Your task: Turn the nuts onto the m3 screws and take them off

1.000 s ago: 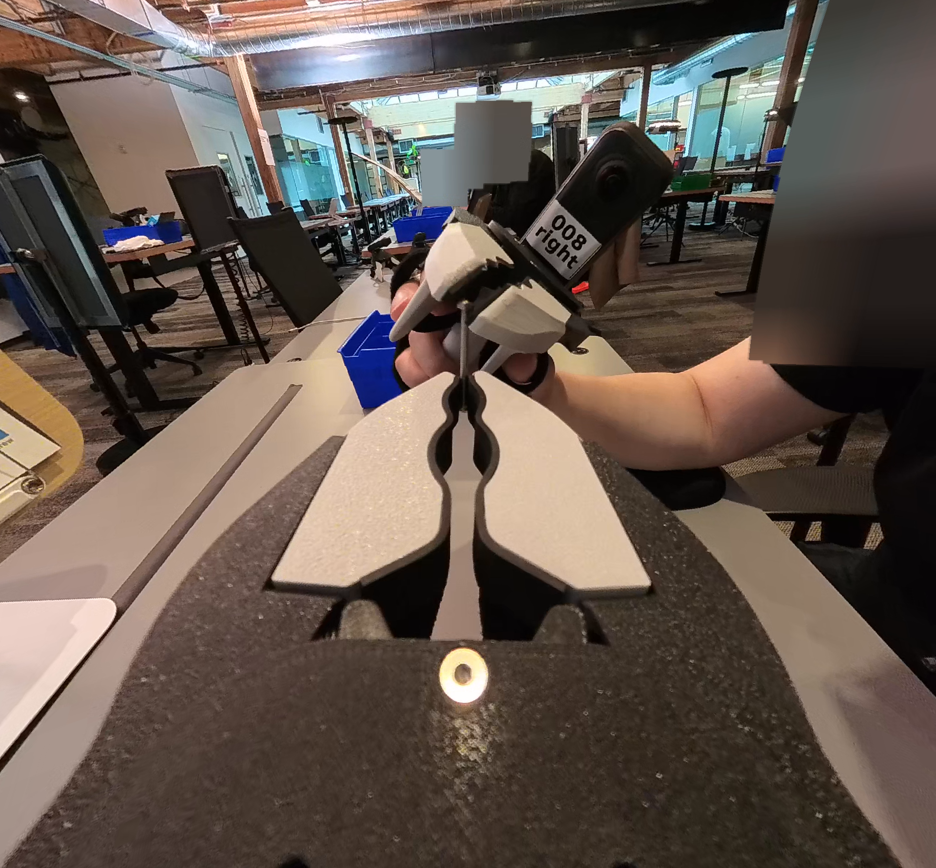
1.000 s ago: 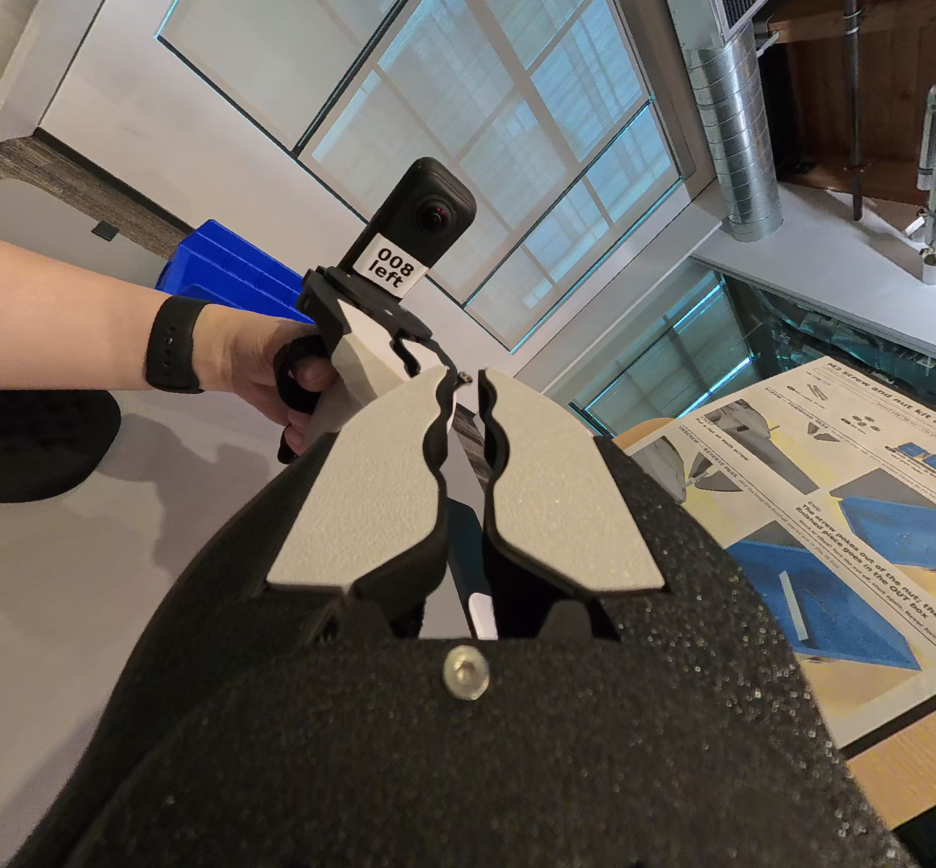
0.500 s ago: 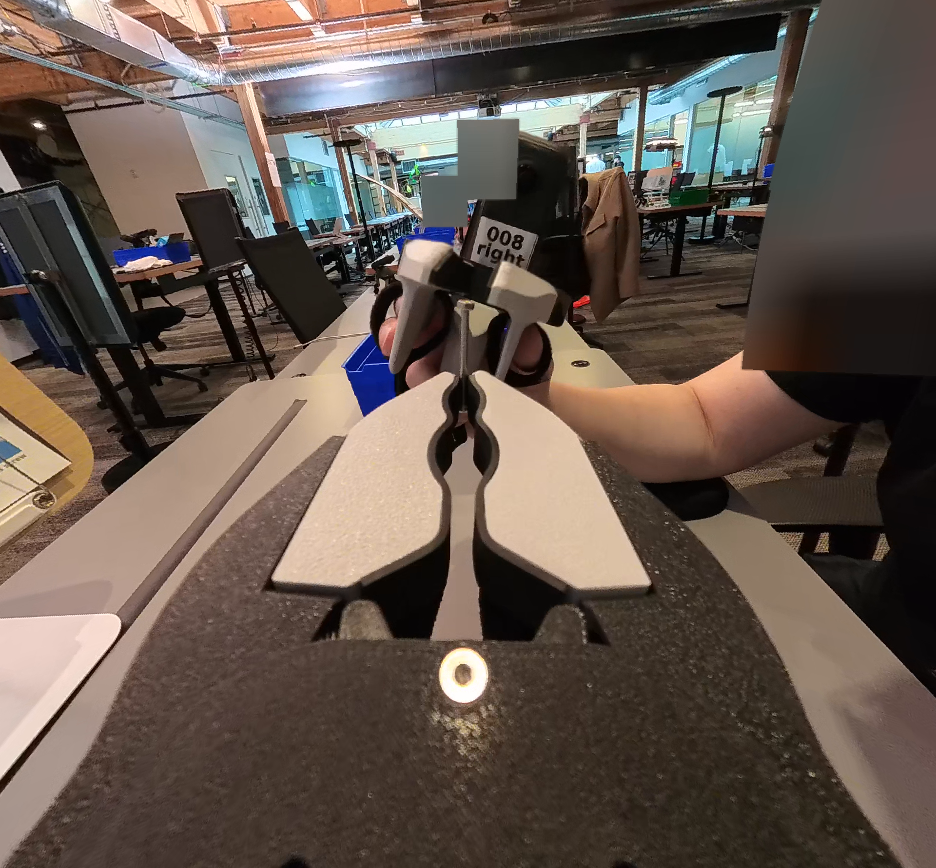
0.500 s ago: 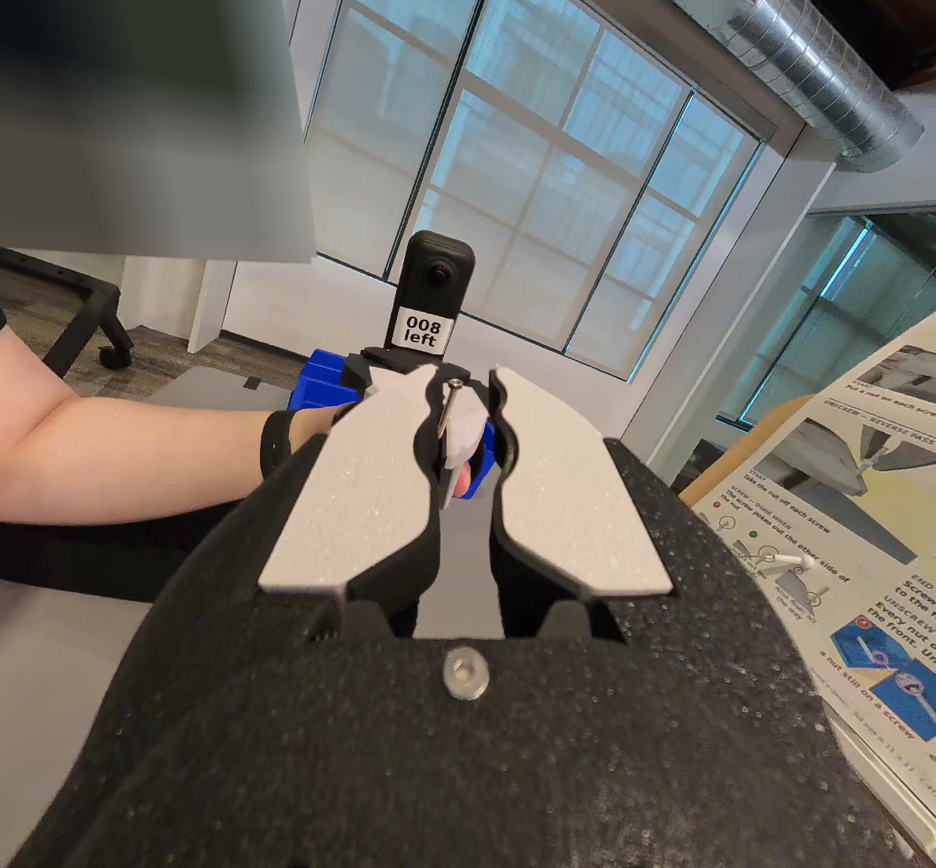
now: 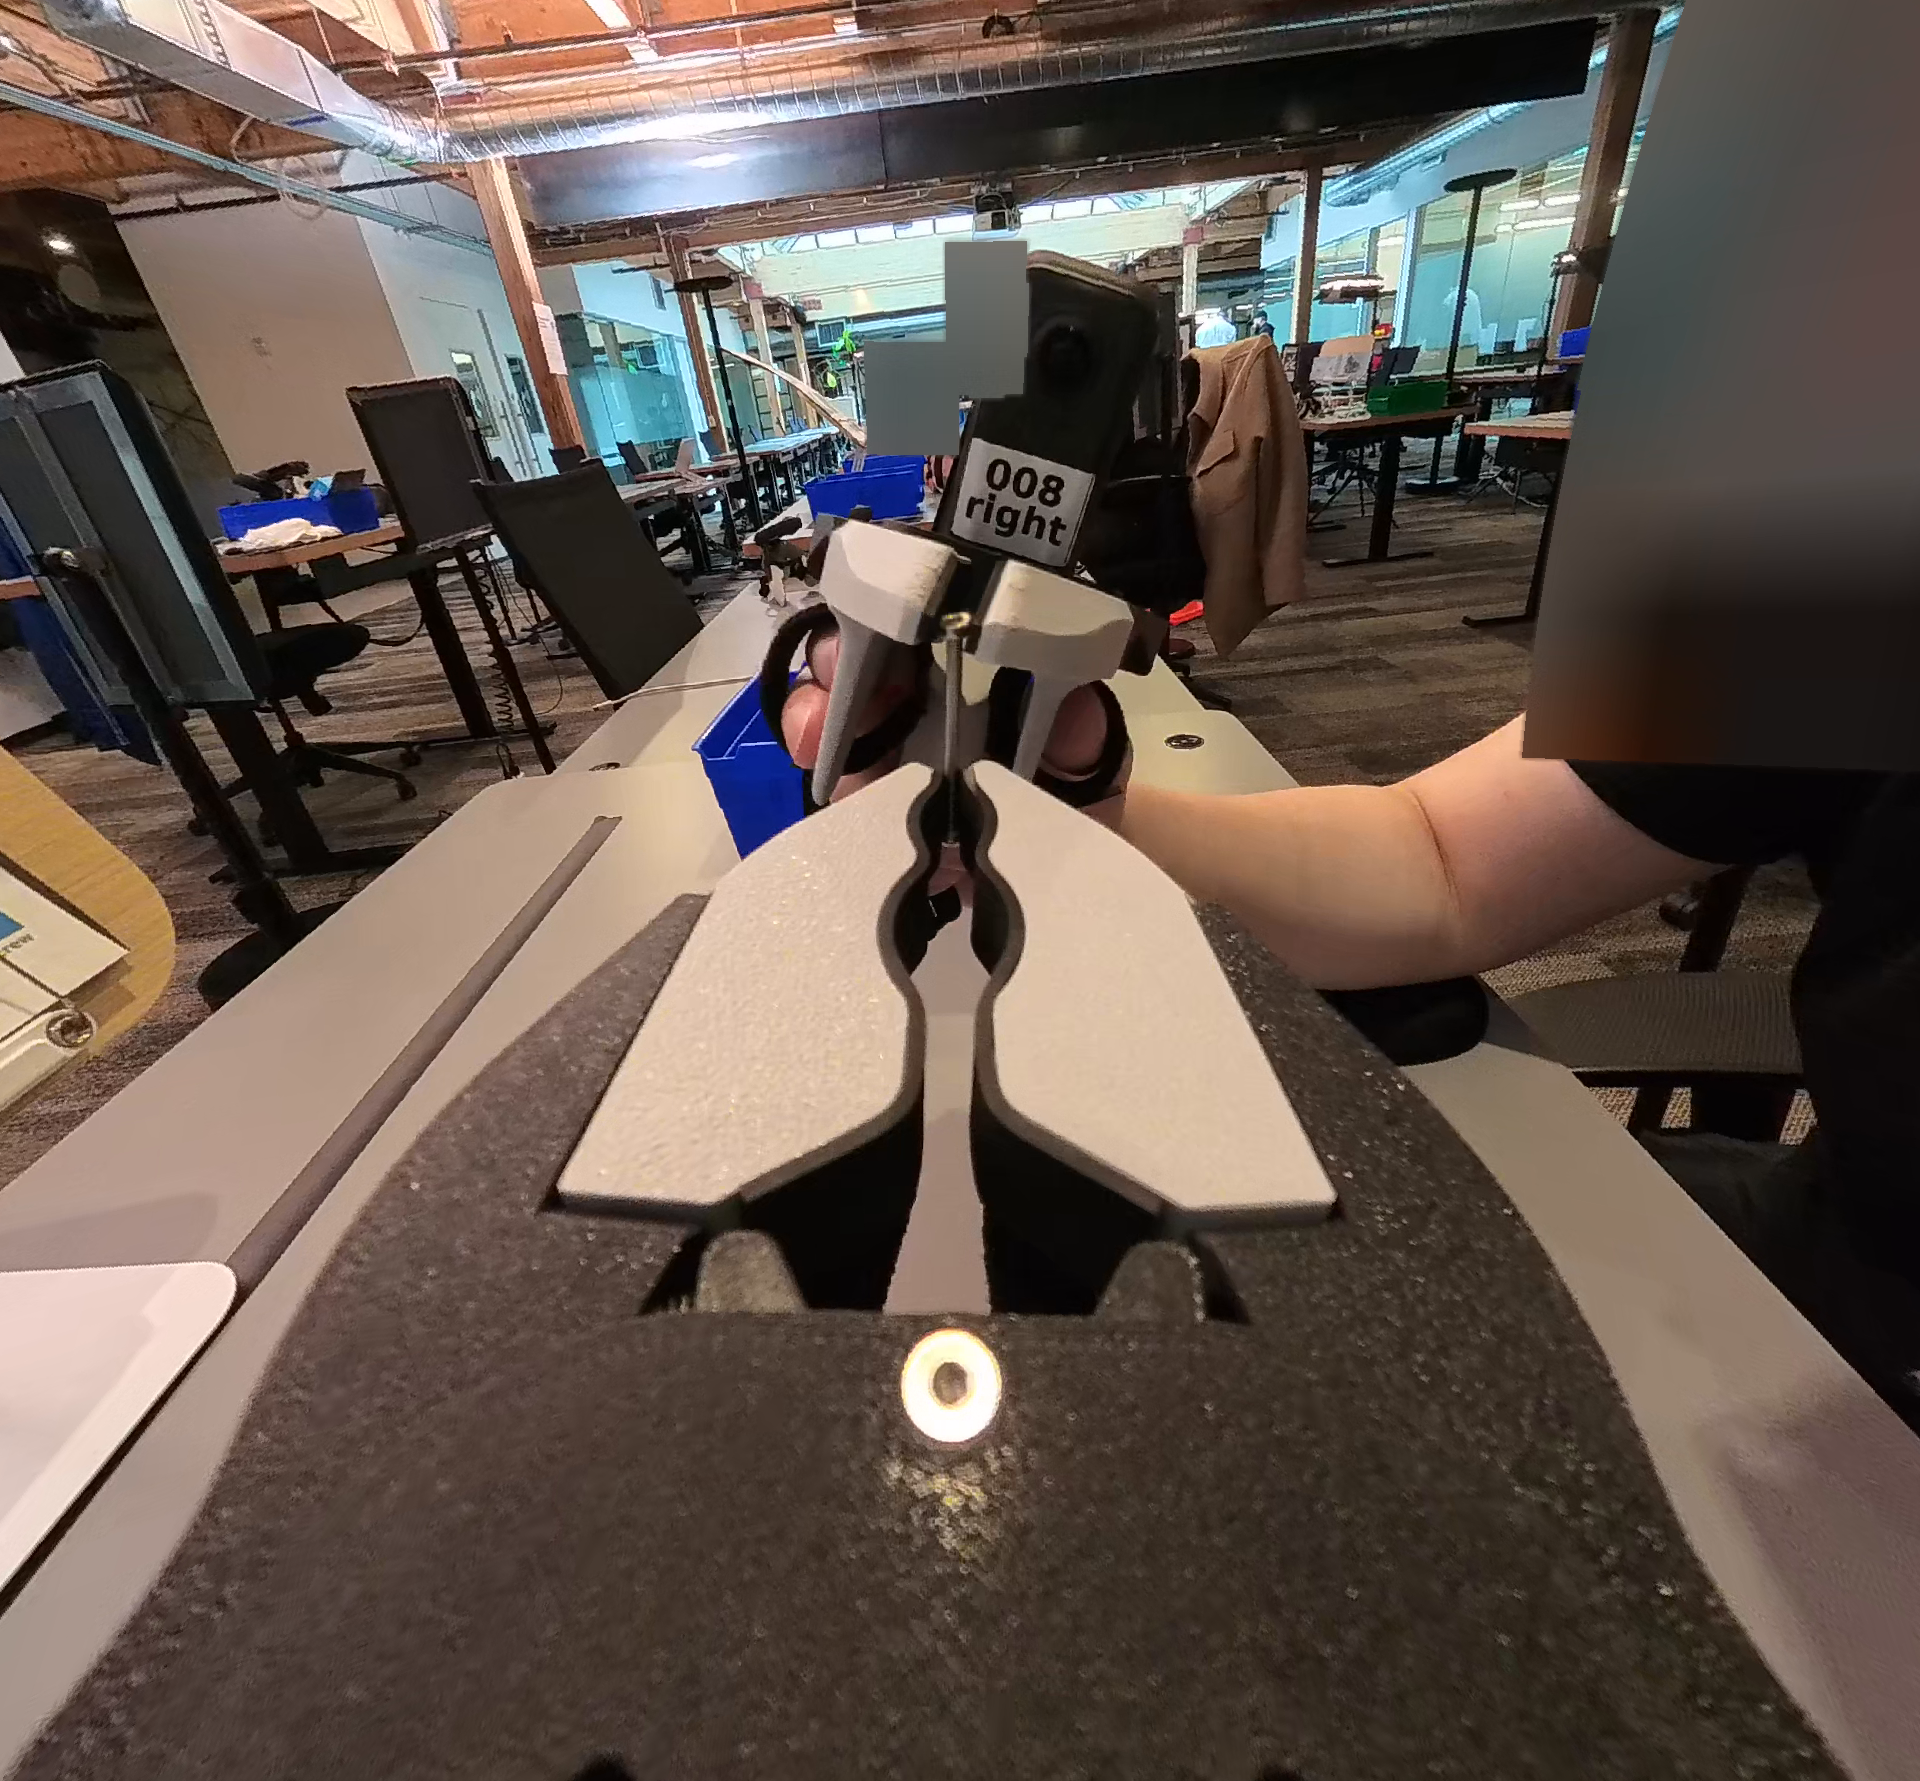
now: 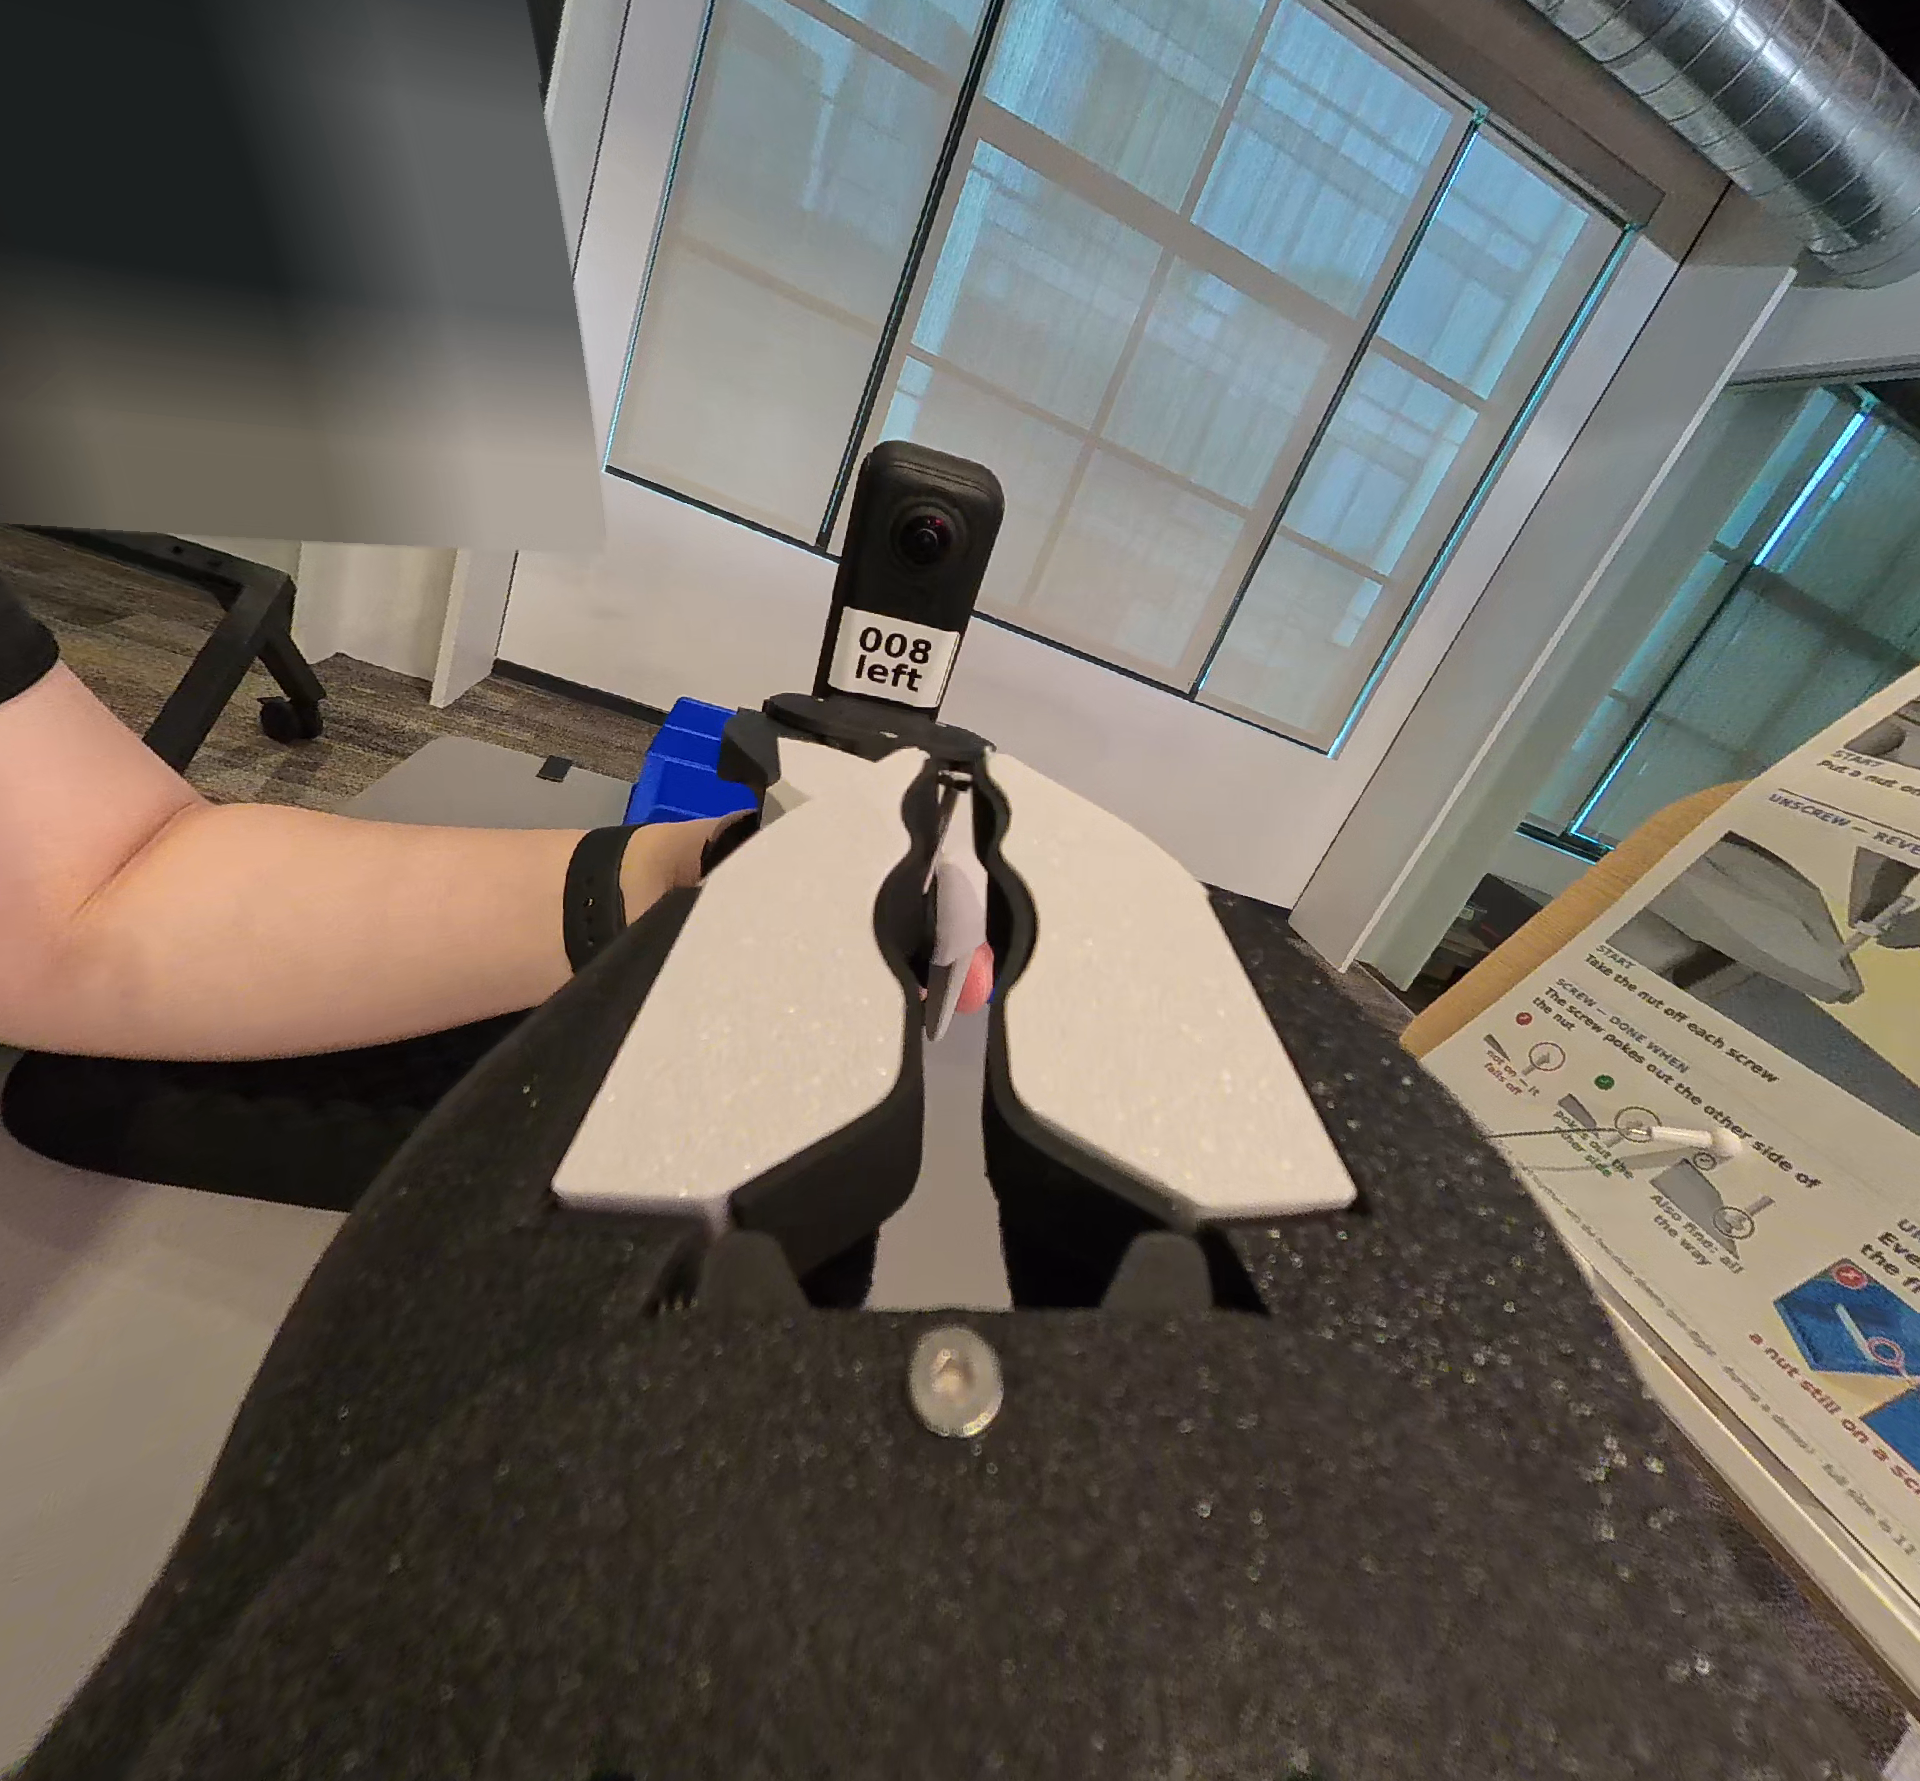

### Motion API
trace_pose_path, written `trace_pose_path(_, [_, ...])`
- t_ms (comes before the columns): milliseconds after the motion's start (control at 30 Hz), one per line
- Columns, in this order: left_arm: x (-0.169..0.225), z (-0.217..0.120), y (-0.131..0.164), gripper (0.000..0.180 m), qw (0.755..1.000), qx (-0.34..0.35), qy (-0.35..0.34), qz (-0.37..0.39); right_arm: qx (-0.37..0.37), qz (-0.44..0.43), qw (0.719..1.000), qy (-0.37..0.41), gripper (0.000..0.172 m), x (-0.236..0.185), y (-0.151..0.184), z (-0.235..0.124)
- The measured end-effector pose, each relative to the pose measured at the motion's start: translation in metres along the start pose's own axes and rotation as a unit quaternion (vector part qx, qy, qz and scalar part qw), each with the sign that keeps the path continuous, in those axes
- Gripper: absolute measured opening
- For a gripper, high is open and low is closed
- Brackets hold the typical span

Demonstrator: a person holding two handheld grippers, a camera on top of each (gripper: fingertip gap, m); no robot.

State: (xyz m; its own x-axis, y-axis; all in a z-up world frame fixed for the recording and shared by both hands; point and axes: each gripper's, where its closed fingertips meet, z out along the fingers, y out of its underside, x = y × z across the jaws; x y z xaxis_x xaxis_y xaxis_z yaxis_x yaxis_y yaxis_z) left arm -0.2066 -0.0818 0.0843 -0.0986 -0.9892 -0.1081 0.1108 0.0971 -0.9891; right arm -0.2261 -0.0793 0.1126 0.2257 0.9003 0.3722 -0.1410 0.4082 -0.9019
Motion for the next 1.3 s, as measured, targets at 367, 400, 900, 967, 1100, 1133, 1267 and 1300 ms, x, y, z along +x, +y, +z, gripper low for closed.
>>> trace_pose_path(367, [0.004,0.001,0.002,0.002,1.000,-0.006,0.014,-0.004,0.017,-0.013,1.000,0.000,0.005,-0.001,-0.008,-0.004])
trace_pose_path(400, [0.004,0.001,0.002,0.002,1.000,-0.005,0.015,-0.004,0.022,-0.013,1.000,-0.002,0.005,-0.001,-0.010,-0.005])
trace_pose_path(900, [-0.020,-0.021,-0.002,0.002,0.999,0.006,-0.046,-0.019,-0.062,-0.020,0.989,0.134,0.005,0.049,-0.056,-0.067])
trace_pose_path(967, [-0.020,-0.022,-0.006,0.002,0.999,0.007,-0.048,-0.015,-0.125,-0.002,0.978,0.165,0.005,0.058,-0.063,-0.101])
trace_pose_path(1100, [-0.017,-0.020,-0.009,0.002,0.999,0.003,-0.047,-0.011,-0.304,0.026,0.920,0.246,0.005,0.073,-0.047,-0.204])
trace_pose_path(1133, [-0.016,-0.019,-0.009,0.002,0.999,-0.003,-0.049,-0.006,-0.347,0.043,0.899,0.265,0.005,0.073,-0.039,-0.237])
trace_pose_path(1267, [-0.012,-0.015,-0.009,0.002,0.999,-0.017,-0.049,0.008,-0.451,0.119,0.825,0.318,0.006,0.057,-0.007,-0.354])
trace_pose_path(1300, [-0.012,-0.015,-0.009,0.002,0.999,-0.018,-0.048,0.008,-0.462,0.138,0.815,0.323,0.006,0.050,0.000,-0.375])
